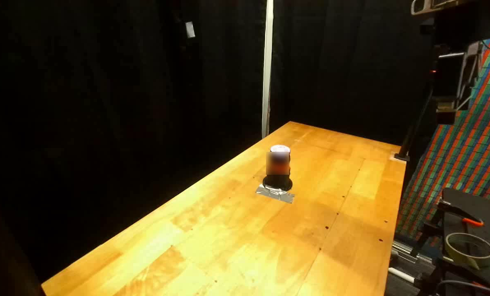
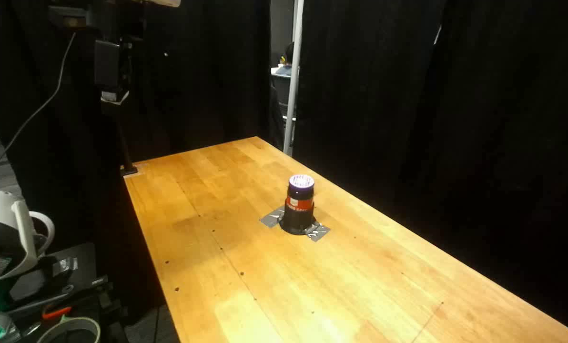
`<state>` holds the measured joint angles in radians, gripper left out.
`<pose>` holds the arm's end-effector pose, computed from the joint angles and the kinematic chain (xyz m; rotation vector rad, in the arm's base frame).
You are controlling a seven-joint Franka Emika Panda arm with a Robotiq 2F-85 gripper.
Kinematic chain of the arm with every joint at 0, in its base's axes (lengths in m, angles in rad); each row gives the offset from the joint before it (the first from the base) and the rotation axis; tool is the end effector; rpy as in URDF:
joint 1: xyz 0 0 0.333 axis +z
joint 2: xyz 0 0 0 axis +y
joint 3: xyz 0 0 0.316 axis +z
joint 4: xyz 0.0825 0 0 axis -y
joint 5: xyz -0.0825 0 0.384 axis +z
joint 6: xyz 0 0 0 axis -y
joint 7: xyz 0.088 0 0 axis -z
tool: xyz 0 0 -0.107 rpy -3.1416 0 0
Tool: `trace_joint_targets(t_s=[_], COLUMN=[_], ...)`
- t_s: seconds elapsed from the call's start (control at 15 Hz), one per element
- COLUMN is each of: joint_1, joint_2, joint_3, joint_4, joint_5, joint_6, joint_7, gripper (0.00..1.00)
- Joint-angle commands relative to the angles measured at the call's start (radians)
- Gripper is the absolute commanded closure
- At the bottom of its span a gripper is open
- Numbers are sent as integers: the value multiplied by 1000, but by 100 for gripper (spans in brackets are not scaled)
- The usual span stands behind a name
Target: Put the rubber band around the base of the cup
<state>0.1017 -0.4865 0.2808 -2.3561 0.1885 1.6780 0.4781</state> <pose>0.3488 0.1688 0.4866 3.0805 -0.2778 -0.3244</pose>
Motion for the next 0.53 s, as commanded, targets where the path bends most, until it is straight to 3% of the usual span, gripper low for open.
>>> trace_joint_targets(t_s=[0.0, 0.27, 0.47], joint_1=[6, 6, -1], joint_2=[1, -2, 73], joint_3=[-6, -5, -49], joint_4=[5, 11, 13], joint_5=[-3, -3, -63], joint_6=[-1, -1, 30], joint_7=[2, 2, -163], gripper=[0, 0, 0])
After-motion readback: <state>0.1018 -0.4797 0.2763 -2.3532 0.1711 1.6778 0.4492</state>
